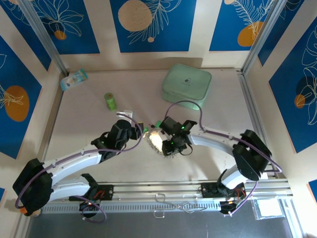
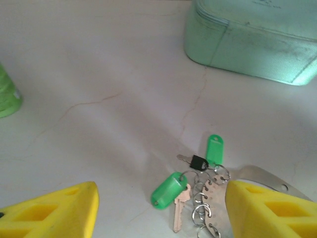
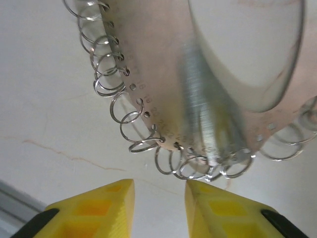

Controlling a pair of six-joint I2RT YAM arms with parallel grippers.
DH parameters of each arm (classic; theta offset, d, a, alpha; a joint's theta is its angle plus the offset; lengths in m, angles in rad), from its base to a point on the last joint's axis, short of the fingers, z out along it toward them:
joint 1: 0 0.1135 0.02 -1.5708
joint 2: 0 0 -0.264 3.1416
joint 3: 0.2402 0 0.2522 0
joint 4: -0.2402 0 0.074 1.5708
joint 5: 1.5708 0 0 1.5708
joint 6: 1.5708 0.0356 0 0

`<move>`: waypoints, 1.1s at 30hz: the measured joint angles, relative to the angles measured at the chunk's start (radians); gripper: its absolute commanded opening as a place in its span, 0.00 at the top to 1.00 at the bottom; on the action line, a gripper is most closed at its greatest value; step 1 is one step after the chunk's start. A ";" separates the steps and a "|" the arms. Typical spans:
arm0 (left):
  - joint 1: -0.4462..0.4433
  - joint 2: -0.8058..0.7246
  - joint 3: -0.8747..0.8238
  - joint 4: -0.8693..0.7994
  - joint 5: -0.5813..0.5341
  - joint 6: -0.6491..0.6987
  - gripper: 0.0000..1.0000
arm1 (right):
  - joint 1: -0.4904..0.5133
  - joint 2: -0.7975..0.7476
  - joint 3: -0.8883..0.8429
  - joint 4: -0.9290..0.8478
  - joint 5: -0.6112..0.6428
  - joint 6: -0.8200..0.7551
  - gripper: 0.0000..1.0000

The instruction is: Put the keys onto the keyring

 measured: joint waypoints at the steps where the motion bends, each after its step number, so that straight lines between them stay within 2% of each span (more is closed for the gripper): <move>1: 0.000 -0.013 -0.007 -0.003 -0.014 -0.003 0.32 | 0.024 0.024 0.008 -0.002 0.017 0.025 0.61; 7: 0.002 -0.071 -0.044 -0.023 -0.075 -0.026 0.32 | 0.145 0.180 0.117 -0.046 0.122 0.152 0.61; 12: 0.003 -0.096 -0.055 -0.028 -0.095 -0.029 0.32 | 0.197 0.251 0.195 -0.109 0.219 0.211 0.64; 19: 0.004 -0.109 -0.068 -0.037 -0.105 -0.030 0.32 | 0.212 0.307 0.235 -0.195 0.313 0.252 0.70; 33: 0.004 -0.109 -0.069 -0.037 -0.106 -0.030 0.33 | 0.224 0.317 0.237 -0.235 0.363 0.267 0.89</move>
